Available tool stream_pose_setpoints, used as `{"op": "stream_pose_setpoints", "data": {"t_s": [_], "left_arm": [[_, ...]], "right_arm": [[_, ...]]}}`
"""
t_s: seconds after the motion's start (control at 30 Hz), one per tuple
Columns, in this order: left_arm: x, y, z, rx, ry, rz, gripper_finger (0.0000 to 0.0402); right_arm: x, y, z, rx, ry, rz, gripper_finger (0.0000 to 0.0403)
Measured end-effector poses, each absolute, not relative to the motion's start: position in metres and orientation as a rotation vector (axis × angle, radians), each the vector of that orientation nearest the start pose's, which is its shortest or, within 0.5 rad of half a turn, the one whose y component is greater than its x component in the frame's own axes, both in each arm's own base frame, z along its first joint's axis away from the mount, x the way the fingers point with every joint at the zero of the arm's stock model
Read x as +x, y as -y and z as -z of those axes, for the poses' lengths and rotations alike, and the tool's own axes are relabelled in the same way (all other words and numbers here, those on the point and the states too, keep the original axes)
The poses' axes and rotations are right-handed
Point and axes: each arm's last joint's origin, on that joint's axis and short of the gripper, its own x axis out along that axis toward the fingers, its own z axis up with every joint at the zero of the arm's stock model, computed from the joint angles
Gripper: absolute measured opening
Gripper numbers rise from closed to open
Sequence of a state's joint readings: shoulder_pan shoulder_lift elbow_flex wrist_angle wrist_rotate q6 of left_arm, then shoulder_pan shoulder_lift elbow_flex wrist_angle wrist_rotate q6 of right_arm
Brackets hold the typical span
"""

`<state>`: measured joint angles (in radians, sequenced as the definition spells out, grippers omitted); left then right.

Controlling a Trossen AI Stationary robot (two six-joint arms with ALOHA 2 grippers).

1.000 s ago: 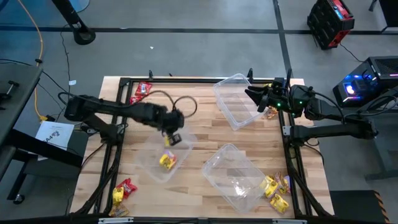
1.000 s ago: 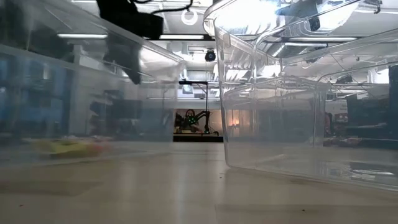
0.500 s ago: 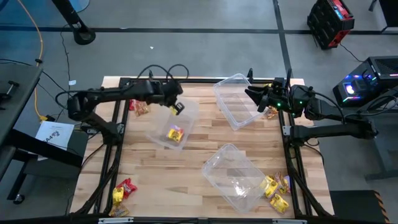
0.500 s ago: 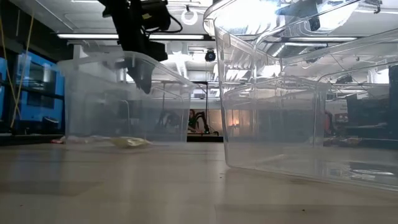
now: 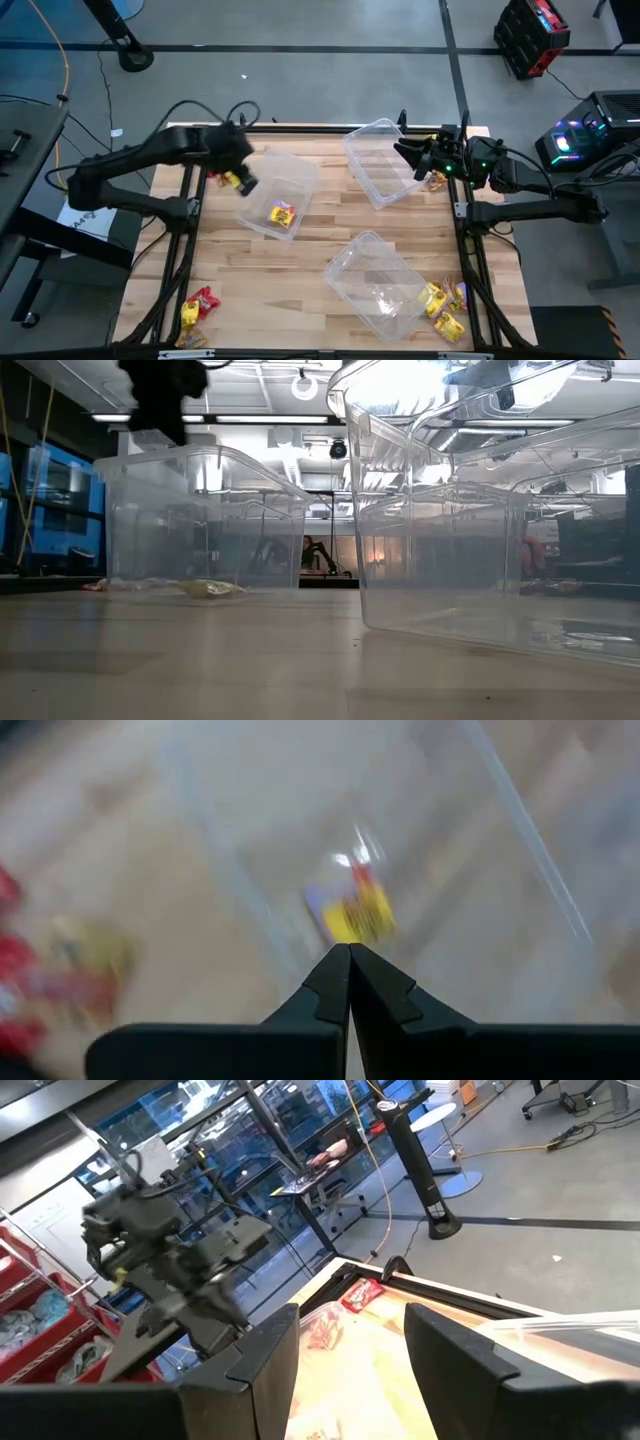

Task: Sort candy
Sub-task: Put the yellow candy into the top left transparent bin

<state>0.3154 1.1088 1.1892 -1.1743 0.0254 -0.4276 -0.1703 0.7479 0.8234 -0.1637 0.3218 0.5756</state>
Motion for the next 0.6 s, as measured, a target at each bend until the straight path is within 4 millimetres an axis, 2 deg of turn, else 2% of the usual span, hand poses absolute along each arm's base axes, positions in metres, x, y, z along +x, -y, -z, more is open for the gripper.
{"op": "stream_pose_setpoints", "data": {"t_s": [0.17, 0.4, 0.5, 0.6], "left_arm": [[0.148, -0.02, -0.339, -0.662, -1.149, -0.394, 0.0], [0.141, 0.039, -0.339, -0.699, -1.297, -0.175, 0.0016], [0.142, 0.067, -0.328, -0.652, -1.398, -0.126, 0.0032], [0.143, 0.094, -0.304, -0.607, -1.508, -0.144, 0.0058]], "right_arm": [[0.157, 0.036, -0.353, 0.556, 0.051, 0.504, 0.0177], [0.157, 0.036, -0.351, 0.573, 0.037, 0.51, 0.0177], [0.157, 0.036, -0.35, 0.576, 0.031, 0.512, 0.0177], [0.157, 0.036, -0.35, 0.575, 0.025, 0.514, 0.0177]]}}
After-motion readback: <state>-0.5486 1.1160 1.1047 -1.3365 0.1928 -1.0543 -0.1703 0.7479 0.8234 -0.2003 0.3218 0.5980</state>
